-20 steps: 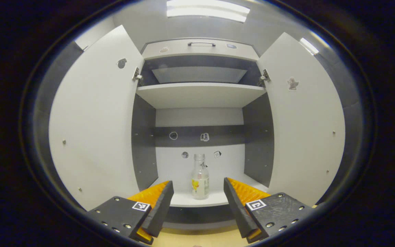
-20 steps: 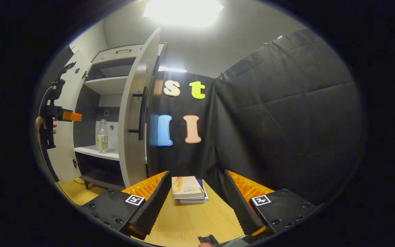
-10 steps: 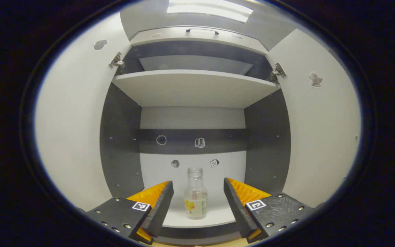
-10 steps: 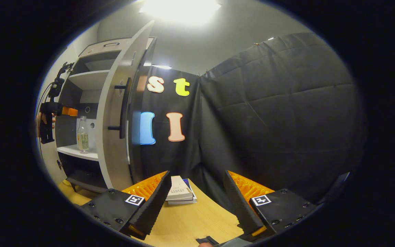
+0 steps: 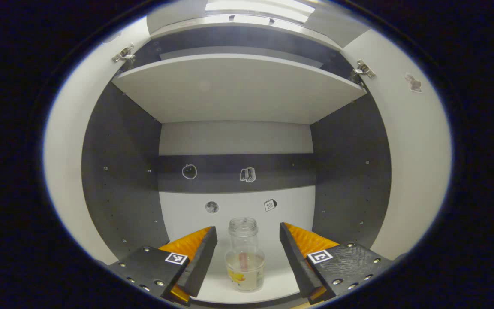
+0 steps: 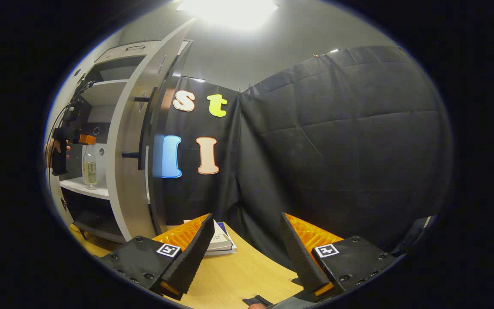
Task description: Grasp the bottle in the cabinet with the left hand and place it on the coaster, then close the right door with the right hand and the left door with the left hand.
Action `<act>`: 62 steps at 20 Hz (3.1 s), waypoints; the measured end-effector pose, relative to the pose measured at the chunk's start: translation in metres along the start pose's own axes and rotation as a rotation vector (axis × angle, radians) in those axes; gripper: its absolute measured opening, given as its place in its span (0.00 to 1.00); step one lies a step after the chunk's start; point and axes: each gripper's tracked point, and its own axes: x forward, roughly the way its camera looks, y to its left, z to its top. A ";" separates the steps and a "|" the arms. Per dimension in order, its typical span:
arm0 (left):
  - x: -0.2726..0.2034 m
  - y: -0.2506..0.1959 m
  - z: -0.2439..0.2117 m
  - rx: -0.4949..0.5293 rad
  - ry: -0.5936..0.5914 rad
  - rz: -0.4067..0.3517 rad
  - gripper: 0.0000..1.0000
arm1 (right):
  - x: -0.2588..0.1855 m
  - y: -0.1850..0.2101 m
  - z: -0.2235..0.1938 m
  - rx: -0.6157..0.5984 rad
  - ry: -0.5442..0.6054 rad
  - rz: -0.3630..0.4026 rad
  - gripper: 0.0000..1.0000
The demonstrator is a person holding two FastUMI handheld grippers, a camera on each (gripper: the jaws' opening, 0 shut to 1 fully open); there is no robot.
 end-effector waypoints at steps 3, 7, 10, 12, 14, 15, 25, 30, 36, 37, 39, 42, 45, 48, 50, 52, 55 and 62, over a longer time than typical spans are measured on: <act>0.015 0.006 -0.010 -0.008 0.026 0.006 0.85 | 0.002 0.001 -0.001 -0.001 0.009 -0.014 0.97; 0.025 0.008 -0.016 -0.001 0.034 0.004 0.59 | 0.002 0.003 -0.003 -0.008 0.015 -0.013 0.98; 0.024 0.008 -0.014 0.013 0.040 -0.001 0.44 | 0.000 0.004 -0.003 -0.010 0.017 -0.002 0.98; 0.021 0.005 -0.009 0.005 0.031 -0.015 0.41 | -0.001 0.004 -0.003 -0.011 0.018 0.009 0.97; 0.006 0.003 -0.001 0.005 0.015 -0.015 0.41 | -0.003 0.004 -0.003 -0.005 0.020 0.025 0.97; -0.003 0.003 0.003 0.005 0.006 -0.014 0.41 | -0.003 0.003 -0.003 -0.002 0.020 0.036 0.97; -0.089 -0.003 0.020 -0.003 -0.026 0.020 0.41 | -0.025 -0.017 -0.005 0.009 0.027 0.135 0.98; -0.136 -0.008 0.002 -0.007 -0.020 0.035 0.41 | -0.040 -0.029 -0.009 0.014 0.046 0.177 0.98; -0.182 -0.015 -0.035 -0.026 0.012 0.054 0.41 | -0.059 -0.040 -0.016 -0.002 0.065 0.222 0.97; -0.187 -0.015 -0.039 -0.025 0.011 0.059 0.41 | -0.062 -0.040 -0.017 -0.007 0.066 0.227 0.98; -0.199 -0.014 -0.047 -0.023 0.012 0.069 0.41 | -0.070 -0.043 -0.021 -0.012 0.073 0.238 0.97; -0.213 -0.016 -0.061 -0.038 0.020 0.075 0.41 | -0.078 -0.047 -0.021 -0.011 0.071 0.247 0.97; -0.226 -0.018 -0.075 -0.041 0.027 0.080 0.41 | -0.085 -0.051 -0.025 -0.011 0.070 0.254 0.98; -0.240 -0.023 -0.085 -0.032 0.021 0.076 0.41 | -0.093 -0.055 -0.032 -0.012 0.082 0.260 0.97; -0.249 -0.026 -0.094 -0.034 0.026 0.074 0.41 | -0.097 -0.057 -0.037 -0.014 0.091 0.262 0.97; -0.255 -0.027 -0.103 -0.042 0.031 0.074 0.41 | -0.102 -0.060 -0.040 -0.014 0.093 0.263 0.98; -0.262 -0.030 -0.118 -0.055 0.037 0.077 0.41 | -0.107 -0.061 -0.044 -0.023 0.094 0.265 0.98; -0.281 -0.033 -0.169 -0.078 0.068 0.077 0.41 | -0.113 -0.067 -0.051 -0.048 0.097 0.266 0.98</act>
